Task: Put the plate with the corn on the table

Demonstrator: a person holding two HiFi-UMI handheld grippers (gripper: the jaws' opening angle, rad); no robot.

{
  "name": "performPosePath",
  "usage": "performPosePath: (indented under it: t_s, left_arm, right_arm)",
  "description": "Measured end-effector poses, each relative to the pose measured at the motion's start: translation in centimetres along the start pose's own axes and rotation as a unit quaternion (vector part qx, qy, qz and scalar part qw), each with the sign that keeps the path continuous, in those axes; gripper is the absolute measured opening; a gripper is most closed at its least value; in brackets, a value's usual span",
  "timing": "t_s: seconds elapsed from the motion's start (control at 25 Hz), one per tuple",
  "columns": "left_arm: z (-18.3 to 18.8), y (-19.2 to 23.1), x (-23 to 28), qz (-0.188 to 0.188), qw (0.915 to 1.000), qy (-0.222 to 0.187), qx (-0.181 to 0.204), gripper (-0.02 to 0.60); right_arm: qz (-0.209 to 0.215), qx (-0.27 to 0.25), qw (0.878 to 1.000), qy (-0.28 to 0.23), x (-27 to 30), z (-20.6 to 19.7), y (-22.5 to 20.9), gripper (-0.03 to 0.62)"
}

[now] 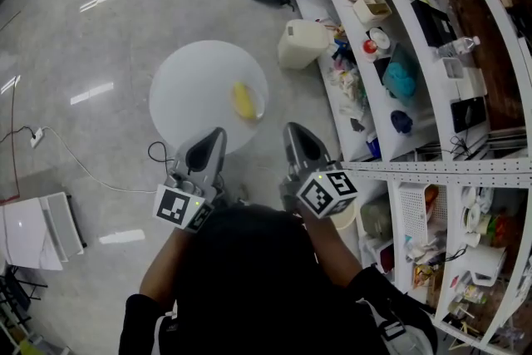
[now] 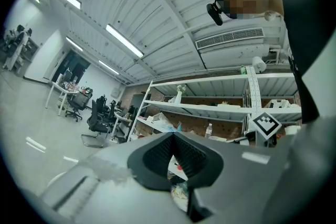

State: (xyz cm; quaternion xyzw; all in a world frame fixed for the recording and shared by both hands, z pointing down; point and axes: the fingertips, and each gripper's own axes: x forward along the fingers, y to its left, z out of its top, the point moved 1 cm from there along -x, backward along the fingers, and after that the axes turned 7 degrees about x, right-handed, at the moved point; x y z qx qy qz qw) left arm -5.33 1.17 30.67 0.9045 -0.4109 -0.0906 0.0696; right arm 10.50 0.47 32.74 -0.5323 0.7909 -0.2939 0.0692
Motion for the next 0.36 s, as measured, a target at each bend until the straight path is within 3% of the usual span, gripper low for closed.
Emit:
performPosePath:
  t_s: [0.36]
  left_arm:
    - [-0.34, 0.1, -0.28, -0.002, 1.0, 0.006, 0.005, 0.003]
  right_arm:
    - [0.01, 0.01, 1.0, 0.007, 0.31, -0.23, -0.08, 0.008]
